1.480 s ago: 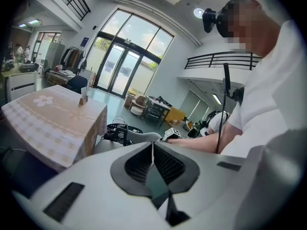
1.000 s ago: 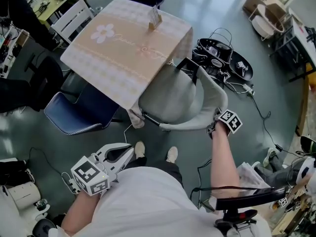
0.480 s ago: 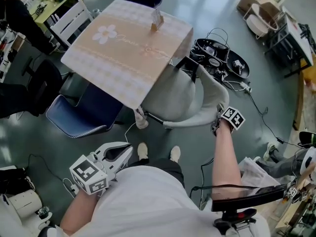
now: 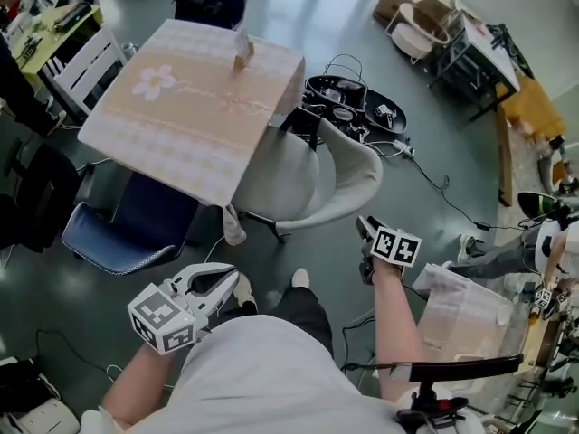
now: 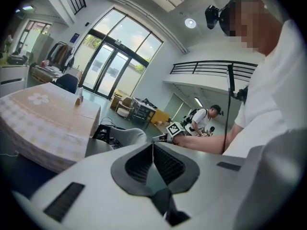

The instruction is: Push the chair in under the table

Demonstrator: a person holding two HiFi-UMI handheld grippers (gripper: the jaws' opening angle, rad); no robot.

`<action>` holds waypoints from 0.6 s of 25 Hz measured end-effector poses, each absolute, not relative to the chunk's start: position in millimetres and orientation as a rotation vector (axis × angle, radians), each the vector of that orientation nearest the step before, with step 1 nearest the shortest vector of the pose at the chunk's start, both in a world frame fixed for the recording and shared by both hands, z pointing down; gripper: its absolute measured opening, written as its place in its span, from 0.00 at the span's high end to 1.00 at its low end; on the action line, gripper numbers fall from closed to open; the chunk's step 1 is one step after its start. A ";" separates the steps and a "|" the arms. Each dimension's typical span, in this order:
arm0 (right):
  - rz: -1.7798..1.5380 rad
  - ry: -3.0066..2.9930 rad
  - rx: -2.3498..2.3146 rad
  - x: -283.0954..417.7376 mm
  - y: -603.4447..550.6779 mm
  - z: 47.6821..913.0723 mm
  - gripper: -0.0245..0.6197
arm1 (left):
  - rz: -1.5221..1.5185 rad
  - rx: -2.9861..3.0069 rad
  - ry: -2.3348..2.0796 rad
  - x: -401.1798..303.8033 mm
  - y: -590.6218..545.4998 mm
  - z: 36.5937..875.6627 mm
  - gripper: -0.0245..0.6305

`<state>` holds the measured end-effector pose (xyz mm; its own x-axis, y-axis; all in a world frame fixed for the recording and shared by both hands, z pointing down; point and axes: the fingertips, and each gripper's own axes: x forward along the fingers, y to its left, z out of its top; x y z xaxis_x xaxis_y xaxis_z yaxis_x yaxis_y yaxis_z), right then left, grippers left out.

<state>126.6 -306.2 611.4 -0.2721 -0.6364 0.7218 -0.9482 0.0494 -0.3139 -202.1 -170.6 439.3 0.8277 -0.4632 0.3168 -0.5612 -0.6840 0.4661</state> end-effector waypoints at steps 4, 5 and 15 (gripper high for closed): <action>0.981 -2.050 1.335 73.1 -231.8 586.3 0.88 | 0.288 2.471 -0.667 -184.7 -160.1 454.5 0.94; 0.958 -2.071 1.258 60.2 -212.1 582.3 0.92 | 0.311 2.481 -0.661 -180.0 -157.3 456.8 0.94; 0.723 -2.284 1.077 20.3 -101.0 511.4 0.94 | 0.409 2.566 -0.671 -136.4 -115.6 454.8 0.94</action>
